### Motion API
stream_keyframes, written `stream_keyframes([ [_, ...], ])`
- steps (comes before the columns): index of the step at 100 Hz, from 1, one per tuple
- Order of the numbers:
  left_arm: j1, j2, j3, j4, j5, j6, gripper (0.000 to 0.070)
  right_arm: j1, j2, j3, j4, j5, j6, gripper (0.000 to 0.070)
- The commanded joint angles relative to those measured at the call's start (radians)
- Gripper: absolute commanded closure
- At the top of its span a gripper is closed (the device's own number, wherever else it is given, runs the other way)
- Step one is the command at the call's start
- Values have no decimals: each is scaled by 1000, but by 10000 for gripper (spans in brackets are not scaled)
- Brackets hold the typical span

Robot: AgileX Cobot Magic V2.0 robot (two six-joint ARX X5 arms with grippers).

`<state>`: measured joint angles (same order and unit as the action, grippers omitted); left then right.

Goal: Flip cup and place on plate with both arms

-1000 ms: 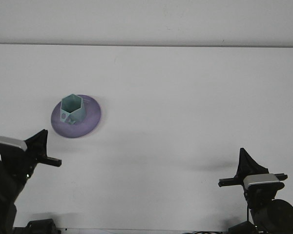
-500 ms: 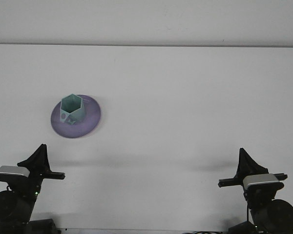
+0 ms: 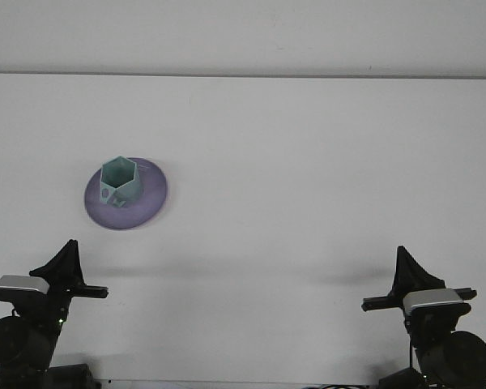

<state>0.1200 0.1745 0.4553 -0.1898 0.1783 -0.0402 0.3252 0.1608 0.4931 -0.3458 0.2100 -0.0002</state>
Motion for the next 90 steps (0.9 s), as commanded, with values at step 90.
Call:
stream_keyframes([
  [90, -187, -172, -425, 352, -231, 28, 688, 2, 4, 12, 9, 1, -7, 700],
])
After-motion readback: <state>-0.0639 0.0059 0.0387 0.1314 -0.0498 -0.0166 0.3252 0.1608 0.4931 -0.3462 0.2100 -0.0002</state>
